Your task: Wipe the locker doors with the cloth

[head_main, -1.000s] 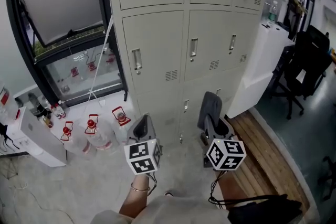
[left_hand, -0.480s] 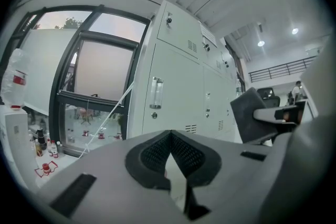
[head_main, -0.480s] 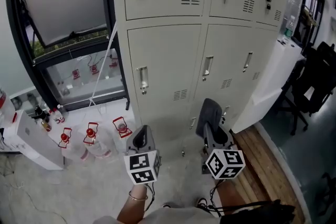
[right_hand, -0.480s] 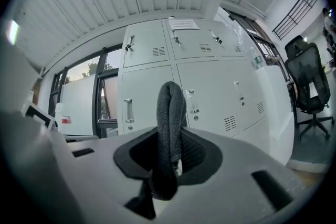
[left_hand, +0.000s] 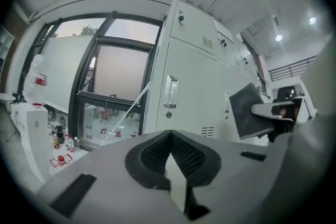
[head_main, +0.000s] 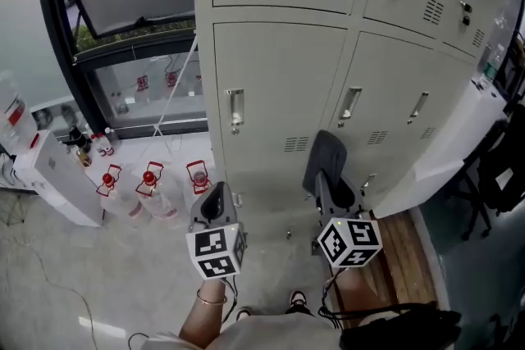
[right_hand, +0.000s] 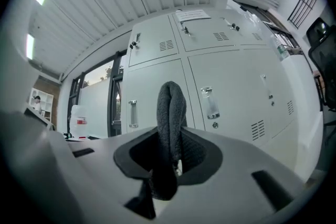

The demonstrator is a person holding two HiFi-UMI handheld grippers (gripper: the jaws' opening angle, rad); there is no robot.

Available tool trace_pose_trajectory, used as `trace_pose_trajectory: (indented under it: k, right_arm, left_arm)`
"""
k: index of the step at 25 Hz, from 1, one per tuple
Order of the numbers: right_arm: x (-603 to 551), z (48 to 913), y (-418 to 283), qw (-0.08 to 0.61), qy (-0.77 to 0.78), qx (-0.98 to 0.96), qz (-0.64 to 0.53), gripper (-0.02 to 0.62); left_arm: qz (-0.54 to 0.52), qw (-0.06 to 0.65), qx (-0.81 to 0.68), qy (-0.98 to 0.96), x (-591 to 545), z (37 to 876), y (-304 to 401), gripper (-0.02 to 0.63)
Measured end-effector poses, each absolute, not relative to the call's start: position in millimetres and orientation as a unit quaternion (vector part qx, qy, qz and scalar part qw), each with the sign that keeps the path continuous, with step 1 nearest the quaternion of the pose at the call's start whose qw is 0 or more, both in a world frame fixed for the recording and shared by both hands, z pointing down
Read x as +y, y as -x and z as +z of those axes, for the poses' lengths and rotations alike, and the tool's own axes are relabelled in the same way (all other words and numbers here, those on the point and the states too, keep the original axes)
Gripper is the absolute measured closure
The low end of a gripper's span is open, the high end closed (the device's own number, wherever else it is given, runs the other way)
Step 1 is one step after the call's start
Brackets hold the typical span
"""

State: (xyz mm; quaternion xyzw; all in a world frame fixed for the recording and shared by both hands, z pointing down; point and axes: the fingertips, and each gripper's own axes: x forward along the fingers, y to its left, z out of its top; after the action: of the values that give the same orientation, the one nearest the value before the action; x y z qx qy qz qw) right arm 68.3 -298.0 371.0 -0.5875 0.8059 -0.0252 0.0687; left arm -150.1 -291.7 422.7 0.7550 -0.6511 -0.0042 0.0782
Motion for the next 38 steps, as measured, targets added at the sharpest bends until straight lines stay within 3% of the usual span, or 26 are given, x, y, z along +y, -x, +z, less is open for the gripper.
trace_pose_trajectory:
  k: [17,38]
  right_arm:
    - [-345.1,349.2,-29.4,0.082,0.494,0.866,0.000,0.522]
    - [-342.4,222.9,84.5,0.169,0.410,0.885,0.141,0.522]
  left_arm:
    - [-0.005,0.046,-0.702,-0.711,-311.1,398.7,161.6,0.603]
    - [-0.052,-0.017,-0.685,-0.726,-332.9,305.8,222.0,0.603]
